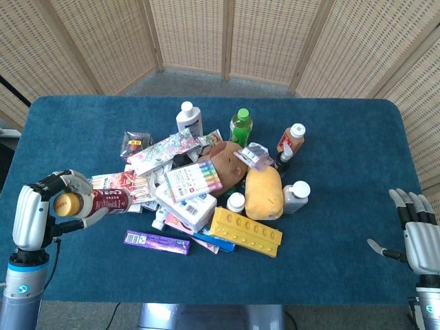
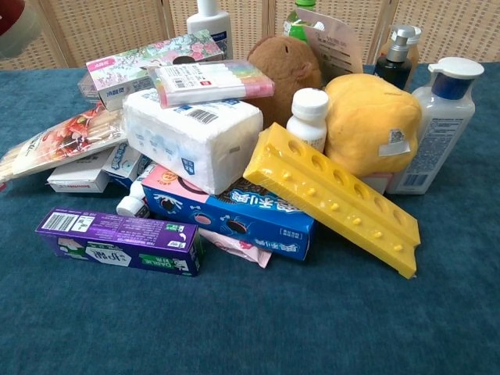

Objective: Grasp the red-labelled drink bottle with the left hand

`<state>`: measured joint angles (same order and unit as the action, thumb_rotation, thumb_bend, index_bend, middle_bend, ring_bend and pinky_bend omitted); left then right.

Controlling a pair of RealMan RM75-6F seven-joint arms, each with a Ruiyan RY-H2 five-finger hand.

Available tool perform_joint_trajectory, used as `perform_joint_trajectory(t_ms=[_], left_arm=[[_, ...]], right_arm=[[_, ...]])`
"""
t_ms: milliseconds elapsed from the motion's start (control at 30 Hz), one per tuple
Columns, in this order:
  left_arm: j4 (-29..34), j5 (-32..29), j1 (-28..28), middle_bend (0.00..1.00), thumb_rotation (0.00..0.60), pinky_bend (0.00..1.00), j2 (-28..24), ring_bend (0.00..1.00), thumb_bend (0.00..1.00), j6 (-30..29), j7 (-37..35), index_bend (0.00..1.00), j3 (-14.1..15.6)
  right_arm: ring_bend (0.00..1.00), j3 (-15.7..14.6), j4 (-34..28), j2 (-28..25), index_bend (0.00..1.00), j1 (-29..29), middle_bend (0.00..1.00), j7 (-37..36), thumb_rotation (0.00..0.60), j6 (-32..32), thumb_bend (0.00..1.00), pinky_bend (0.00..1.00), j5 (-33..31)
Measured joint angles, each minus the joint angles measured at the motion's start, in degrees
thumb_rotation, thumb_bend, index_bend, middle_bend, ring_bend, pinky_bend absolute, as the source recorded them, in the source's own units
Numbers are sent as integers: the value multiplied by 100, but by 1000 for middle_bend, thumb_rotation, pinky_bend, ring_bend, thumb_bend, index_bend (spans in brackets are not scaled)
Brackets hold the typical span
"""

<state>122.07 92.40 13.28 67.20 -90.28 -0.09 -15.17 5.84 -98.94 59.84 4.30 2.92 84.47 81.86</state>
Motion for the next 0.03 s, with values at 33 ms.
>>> perform_joint_trajectory(t_ms=[33], left_arm=[[24, -6, 18, 790, 600, 634, 4, 640, 10, 6, 32, 794, -7]], right_arm=[[0, 0, -2, -3, 0, -4, 0, -7, 491, 5, 0, 0, -1]])
